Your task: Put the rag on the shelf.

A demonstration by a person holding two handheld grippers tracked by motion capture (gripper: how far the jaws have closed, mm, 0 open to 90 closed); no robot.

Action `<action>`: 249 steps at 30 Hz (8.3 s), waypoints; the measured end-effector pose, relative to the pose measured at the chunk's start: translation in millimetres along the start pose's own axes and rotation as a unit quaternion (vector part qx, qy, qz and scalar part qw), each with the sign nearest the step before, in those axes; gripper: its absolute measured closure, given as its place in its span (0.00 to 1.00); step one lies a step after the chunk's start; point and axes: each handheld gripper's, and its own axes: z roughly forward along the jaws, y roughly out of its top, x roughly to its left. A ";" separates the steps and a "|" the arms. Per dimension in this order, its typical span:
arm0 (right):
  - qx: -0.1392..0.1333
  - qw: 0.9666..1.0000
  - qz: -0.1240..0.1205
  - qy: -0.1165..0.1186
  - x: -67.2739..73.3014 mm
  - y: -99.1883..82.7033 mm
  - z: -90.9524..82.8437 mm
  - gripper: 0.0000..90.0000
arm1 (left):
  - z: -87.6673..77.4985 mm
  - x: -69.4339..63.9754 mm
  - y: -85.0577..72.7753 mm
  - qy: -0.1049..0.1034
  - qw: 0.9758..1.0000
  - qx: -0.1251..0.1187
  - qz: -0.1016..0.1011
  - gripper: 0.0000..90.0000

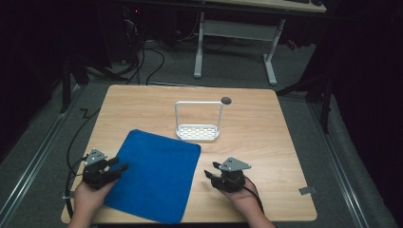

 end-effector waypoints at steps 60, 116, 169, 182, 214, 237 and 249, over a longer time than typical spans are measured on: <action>0.082 0.993 -0.065 0.052 26.5 4.2 26.1 1.00 | 0.3 -30.7 -31.4 -0.073 0.994 0.077 0.039 0.97; 0.047 0.999 0.013 -0.015 -44.2 -36.4 -44.8 0.86 | 28.5 -84.4 -14.0 -0.124 0.991 -0.002 0.043 0.68; 0.077 0.987 0.096 -0.107 -111.2 8.0 27.7 0.68 | 131.1 -61.2 51.4 -0.027 0.999 0.040 0.015 0.97; 0.057 0.989 0.076 -0.113 -97.8 7.3 22.8 0.98 | 126.7 -61.0 49.9 -0.043 0.999 0.024 0.020 0.97; -0.124 0.987 0.051 -0.087 -60.9 31.3 -39.7 0.98 | 50.6 -97.9 51.2 -0.053 0.989 -0.125 0.058 0.98; -0.212 0.972 0.032 -0.092 -53.2 71.2 -72.9 0.98 | 8.1 -105.7 103.2 -0.049 0.971 -0.221 0.081 0.98; -0.243 0.964 0.018 -0.104 -60.1 103.1 -92.7 0.98 | -0.4 -108.2 135.1 -0.047 0.965 -0.243 0.090 0.98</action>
